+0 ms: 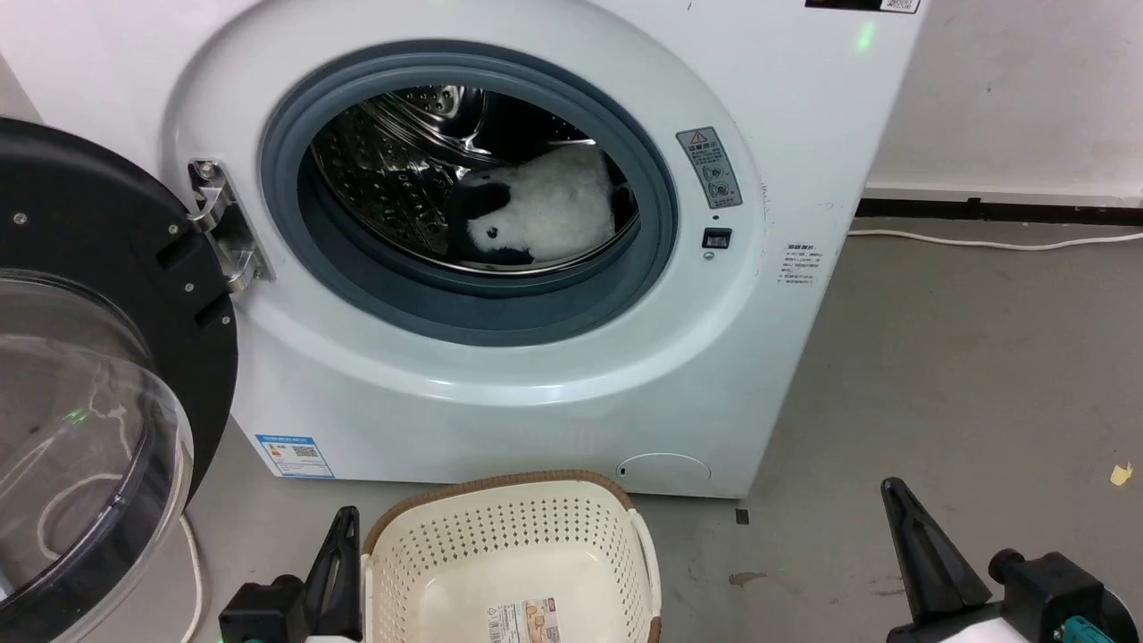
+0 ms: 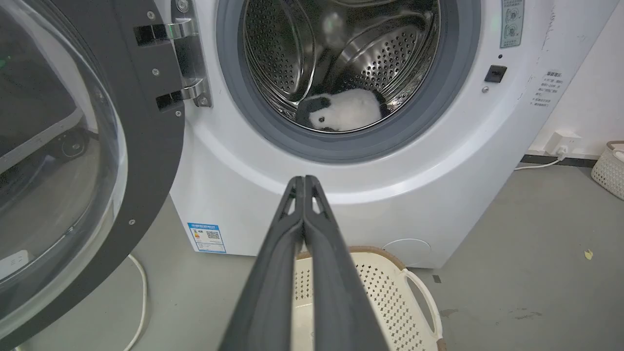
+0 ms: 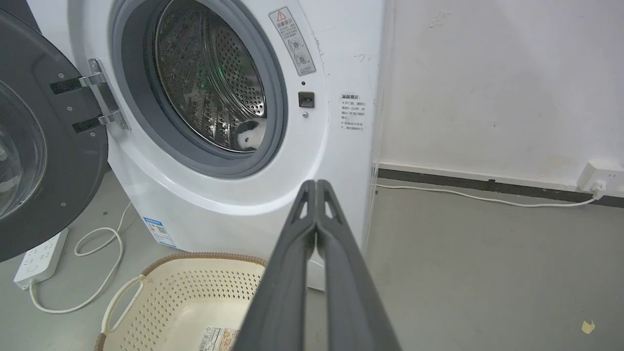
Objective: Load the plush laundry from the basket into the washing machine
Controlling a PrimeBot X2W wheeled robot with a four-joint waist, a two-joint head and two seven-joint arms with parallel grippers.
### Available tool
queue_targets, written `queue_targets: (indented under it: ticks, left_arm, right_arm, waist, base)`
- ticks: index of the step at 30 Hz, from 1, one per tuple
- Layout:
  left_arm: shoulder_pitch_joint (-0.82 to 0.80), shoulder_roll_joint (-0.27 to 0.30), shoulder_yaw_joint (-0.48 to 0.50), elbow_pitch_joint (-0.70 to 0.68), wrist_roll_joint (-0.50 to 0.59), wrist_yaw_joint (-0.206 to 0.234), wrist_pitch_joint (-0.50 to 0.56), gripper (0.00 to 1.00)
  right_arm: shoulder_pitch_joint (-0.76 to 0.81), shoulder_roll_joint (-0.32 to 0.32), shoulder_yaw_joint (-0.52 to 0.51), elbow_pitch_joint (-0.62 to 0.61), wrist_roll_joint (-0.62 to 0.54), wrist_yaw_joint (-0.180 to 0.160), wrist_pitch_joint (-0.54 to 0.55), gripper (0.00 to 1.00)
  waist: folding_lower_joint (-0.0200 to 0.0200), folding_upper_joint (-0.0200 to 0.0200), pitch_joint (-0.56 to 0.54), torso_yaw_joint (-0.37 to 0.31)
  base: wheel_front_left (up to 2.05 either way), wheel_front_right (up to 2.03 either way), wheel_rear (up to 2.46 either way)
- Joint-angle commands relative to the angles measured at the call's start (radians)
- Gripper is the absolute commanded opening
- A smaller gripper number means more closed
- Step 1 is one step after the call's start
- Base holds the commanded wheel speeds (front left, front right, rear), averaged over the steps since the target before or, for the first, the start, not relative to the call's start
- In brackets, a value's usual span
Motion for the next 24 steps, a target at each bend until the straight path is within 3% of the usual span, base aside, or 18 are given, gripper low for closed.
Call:
queue_targets:
  ticks: [1,24]
  left_arm:
    - [-0.018,-0.006,0.005,-0.005,0.014,-0.006,0.005,0.0]
    - [-0.046,-0.019,0.026,-0.015,0.055,-0.018,0.052,0.0]
  right_arm:
    - [-0.019,0.008,-0.004,0.003,-0.007,0.0,0.004,0.0]
    - [-0.046,0.026,-0.024,0.008,-0.051,0.0,0.051,0.0]
  waist:
    - [0.0,0.0,0.0,0.0]
    - [0.0,0.0,-0.003,-0.001]
  base:
    - [0.0,0.0,0.0]
    - [0.0,0.0,0.0]
